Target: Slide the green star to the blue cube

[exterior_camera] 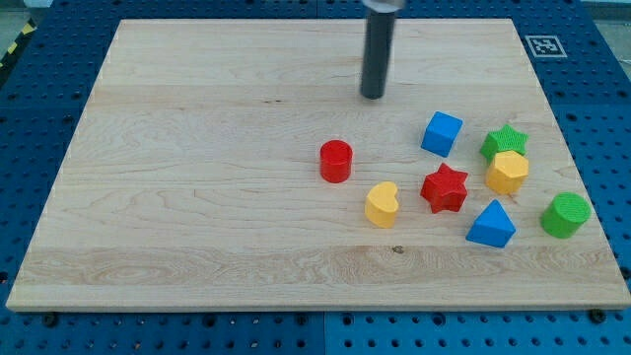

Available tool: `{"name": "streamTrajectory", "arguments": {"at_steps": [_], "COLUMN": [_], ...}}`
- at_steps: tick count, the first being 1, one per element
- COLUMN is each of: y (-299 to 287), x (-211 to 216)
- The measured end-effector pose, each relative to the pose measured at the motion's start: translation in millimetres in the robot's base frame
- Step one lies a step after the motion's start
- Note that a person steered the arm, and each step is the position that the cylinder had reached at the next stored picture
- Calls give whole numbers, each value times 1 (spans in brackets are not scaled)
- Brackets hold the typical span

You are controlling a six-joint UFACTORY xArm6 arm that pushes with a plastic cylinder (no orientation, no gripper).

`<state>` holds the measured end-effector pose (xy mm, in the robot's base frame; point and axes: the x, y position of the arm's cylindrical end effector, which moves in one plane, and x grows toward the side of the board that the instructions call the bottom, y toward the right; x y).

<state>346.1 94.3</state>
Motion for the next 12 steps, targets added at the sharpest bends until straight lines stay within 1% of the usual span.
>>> {"name": "streamTrajectory", "arguments": {"at_steps": [1, 2, 3, 4, 5, 6, 7, 9, 10, 11, 12], "y": [85, 176, 236, 250, 250, 249, 248, 206, 201, 170, 139], "x": [2, 18, 56, 105, 146, 165, 165, 165, 165, 152, 119]}}
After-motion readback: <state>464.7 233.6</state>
